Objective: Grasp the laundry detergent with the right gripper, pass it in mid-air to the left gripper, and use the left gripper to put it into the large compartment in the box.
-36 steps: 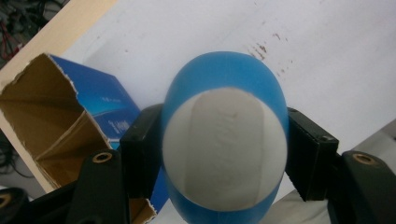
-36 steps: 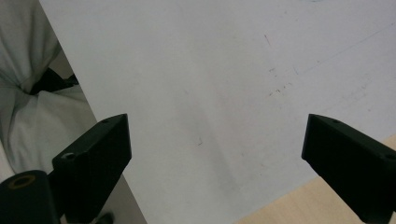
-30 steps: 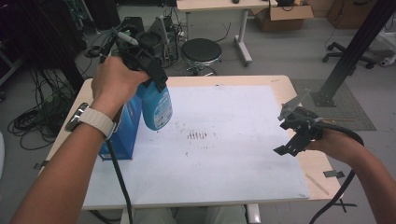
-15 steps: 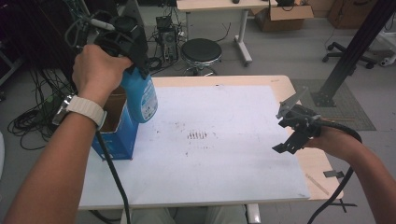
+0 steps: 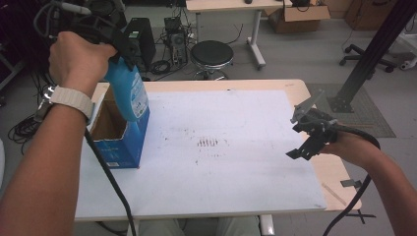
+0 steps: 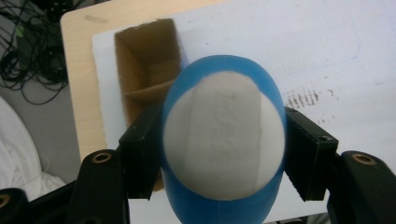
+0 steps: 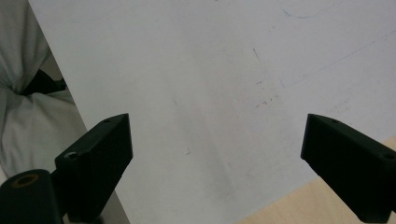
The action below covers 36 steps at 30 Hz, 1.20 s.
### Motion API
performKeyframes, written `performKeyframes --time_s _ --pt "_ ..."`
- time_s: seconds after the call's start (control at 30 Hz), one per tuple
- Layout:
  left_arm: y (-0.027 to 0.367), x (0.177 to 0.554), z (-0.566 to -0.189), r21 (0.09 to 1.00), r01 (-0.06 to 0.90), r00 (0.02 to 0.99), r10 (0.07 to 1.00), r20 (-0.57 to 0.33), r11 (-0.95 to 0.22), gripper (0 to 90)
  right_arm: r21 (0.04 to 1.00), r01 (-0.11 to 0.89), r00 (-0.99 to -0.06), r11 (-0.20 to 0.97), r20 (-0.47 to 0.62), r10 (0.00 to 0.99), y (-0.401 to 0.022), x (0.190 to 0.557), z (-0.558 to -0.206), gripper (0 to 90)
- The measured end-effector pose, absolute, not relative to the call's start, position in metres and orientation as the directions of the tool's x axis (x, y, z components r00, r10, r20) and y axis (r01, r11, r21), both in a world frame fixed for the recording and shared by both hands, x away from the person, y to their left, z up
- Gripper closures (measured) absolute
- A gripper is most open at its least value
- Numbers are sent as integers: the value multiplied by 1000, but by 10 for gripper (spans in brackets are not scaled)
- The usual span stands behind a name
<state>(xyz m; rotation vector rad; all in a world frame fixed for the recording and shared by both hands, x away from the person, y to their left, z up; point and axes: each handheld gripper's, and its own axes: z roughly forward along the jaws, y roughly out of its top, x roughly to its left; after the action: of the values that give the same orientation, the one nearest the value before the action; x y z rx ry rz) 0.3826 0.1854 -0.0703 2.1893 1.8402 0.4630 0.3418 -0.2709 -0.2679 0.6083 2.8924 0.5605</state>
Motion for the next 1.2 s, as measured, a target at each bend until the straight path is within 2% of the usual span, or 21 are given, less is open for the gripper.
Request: performKeyframes --time_s 0.53,0.73,1.2 --pt "214 381 -69 411 908 45 995 91 -78 381 388 370 -905 844 -55 422 -276 342 -269 88" --pt "220 382 -72 416 905 44 994 101 -82 381 389 374 -903 842 -56 427 -279 340 -268 88" --pt "239 389 -108 413 907 35 993 116 -80 381 387 384 -896 838 -62 439 -285 337 -269 87"
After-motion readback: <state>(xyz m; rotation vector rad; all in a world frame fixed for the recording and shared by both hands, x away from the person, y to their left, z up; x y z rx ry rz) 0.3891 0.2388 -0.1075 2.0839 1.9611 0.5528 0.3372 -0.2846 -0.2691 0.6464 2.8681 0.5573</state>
